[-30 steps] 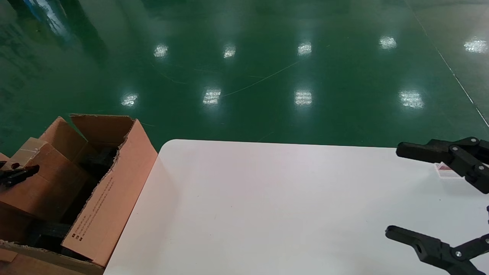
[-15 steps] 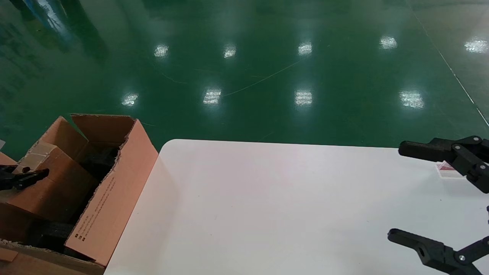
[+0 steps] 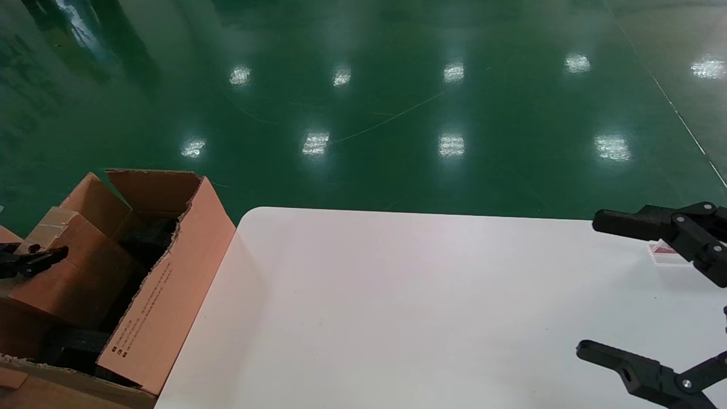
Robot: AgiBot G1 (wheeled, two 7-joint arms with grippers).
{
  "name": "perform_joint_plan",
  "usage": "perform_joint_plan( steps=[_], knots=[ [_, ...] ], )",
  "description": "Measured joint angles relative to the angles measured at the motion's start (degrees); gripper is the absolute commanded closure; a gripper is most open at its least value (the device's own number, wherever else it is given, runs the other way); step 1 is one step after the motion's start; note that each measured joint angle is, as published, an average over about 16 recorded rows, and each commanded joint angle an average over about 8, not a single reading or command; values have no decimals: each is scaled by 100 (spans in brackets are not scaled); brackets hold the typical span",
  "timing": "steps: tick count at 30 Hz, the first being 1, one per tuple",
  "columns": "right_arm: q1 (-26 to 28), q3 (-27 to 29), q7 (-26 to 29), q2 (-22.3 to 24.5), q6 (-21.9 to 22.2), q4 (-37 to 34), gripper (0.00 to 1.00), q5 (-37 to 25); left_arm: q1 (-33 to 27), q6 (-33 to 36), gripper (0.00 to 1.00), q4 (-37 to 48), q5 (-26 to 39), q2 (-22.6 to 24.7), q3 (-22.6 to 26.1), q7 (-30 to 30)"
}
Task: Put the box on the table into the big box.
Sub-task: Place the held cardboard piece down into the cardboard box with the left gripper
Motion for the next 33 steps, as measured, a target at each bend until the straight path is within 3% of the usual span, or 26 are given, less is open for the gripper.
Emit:
perform_joint_plan(
  steps=[33],
  knots=[
    [1,-2,-1,1,1,0,0,1,2605,-1956,100,-2163,-786,-390,148,-1646]
  ],
)
